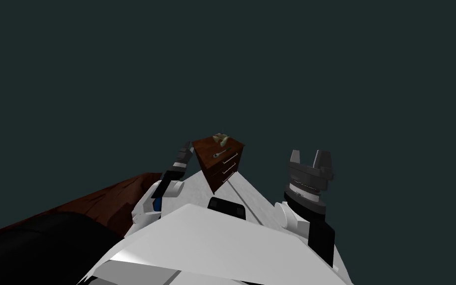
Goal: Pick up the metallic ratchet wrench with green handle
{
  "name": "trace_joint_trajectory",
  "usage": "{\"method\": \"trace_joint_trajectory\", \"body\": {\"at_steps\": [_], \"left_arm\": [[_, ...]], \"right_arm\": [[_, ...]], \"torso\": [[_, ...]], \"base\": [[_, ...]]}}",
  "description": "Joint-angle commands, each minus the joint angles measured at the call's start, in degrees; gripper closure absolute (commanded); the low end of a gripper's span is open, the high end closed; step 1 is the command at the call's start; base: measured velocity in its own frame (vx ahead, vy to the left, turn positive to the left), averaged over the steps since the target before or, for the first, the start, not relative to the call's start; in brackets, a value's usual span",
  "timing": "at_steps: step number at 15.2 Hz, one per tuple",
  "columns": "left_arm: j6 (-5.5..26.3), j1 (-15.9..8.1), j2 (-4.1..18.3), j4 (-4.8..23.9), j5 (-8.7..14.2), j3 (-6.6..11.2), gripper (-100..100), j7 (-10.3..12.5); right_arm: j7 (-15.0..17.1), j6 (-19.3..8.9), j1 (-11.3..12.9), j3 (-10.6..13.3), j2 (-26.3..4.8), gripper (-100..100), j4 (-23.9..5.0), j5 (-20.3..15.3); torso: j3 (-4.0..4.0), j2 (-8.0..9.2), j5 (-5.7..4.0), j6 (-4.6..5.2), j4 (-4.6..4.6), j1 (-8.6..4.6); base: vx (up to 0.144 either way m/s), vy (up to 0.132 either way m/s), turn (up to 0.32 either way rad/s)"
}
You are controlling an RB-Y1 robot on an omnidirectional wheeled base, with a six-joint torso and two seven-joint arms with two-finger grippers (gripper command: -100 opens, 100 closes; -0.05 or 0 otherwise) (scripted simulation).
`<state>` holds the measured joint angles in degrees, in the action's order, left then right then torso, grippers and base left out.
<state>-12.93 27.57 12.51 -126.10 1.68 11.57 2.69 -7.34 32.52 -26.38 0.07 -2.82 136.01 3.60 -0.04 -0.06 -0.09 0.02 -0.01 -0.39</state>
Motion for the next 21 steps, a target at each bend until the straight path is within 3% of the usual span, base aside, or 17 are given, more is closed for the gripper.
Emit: {"method": "trace_joint_trajectory", "body": {"at_steps": [1,3,4,6,7,9,10,13,14,16,17,20,21], "left_arm": [[2.86,-0.08,0.67,0.11,0.47,1.05,-100,0.52],[3.74,-0.08,0.67,0.11,0.47,1.05,-100,0.52],[5.82,-0.32,1.72,0.71,1.26,2.72,-100,1.29],[7.33,-0.32,1.72,0.71,1.26,2.72,-100,1.29],[9.17,-0.58,2.74,1.35,2.08,4.48,-100,2.1],[11.1,-0.58,2.74,1.35,2.08,4.48,-100,2.1],[12.63,-0.85,3.73,2.03,2.94,6.31,-100,2.94],[15.04,-0.85,3.73,2.03,2.94,6.31,-100,2.94],[17.17,-1.13,4.68,2.73,3.83,8.21,-100,3.82],[19.13,-1.13,4.68,2.73,3.83,8.21,-100,3.82],[20.48,-1.42,5.6,3.47,4.75,10.16,-100,4.72],[23.33,-1.42,5.6,3.47,4.75,10.16,-100,4.72],[25.14,-1.71,6.49,4.22,5.69,12.16,-100,5.64]], "right_arm": [[0.0,0.0,0.0,0.0,0.0,0,0.0,0.0],[0.0,0.0,0.0,0.0,0.0,0,0.0,0.0],[0.0,0.0,0.0,-0.01,-0.01,0,0.0,0.0],[0.0,0.0,0.0,0.0,0.0,0,0.0,0.0],[0.0,0.0,0.0,0.0,0.0,0,0.0,0.0],[0.0,0.0,0.0,0.0,0.0,0,0.0,0.0],[0.0,0.0,0.0,0.0,0.0,0,0.0,0.0],[0.0,0.0,-0.01,0.0,0.0,0,0.0,0.0],[0.0,0.0,0.0,-0.01,0.0,0,0.0,0.0],[0.0,0.0,0.0,0.0,0.0,0,0.0,0.0],[0.0,0.0,0.0,0.0,0.0,0,0.0,0.0],[0.0,0.0,0.0,0.0,0.0,0,0.0,0.0],[0.0,0.0,-0.01,-0.01,0.0,0,0.0,0.0]], "torso": [[0.0,0.0,0.0,0.0,0.0,0.0],[0.01,0.02,0.01,-0.02,0.0,0.07],[0.02,0.04,0.03,-0.02,0.01,0.17],[0.01,0.02,0.02,0.0,0.0,0.09],[0.02,0.03,0.02,-0.02,0.01,0.11],[0.0,0.01,0.01,0.0,0.0,0.04],[0.0,0.0,0.01,-0.02,0.0,0.05],[-0.02,-0.03,0.0,-0.02,-0.01,0.01],[0.0,0.01,0.02,-0.03,0.0,0.1],[0.01,0.01,0.01,0.01,0.0,0.03],[0.01,0.02,0.01,-0.01,0.0,0.06],[-0.01,-0.02,0.01,-0.02,0.0,0.05],[0.0,0.0,0.02,-0.02,0.0,0.12]], "base": [[0.012,-0.09,-0.09],[0.01,-0.044,-0.021],[0.015,-0.06,-0.108],[0.015,-0.073,-0.075],[0.018,-0.08,-0.104],[0.023,-0.084,-0.069],[0.031,-0.092,-0.134],[0.027,-0.077,-0.039],[0.015,-0.073,-0.09],[0.02,-0.083,-0.095],[0.025,-0.08,-0.144],[0.028,-0.069,-0.047],[0.03,-0.083,-0.123]]}}
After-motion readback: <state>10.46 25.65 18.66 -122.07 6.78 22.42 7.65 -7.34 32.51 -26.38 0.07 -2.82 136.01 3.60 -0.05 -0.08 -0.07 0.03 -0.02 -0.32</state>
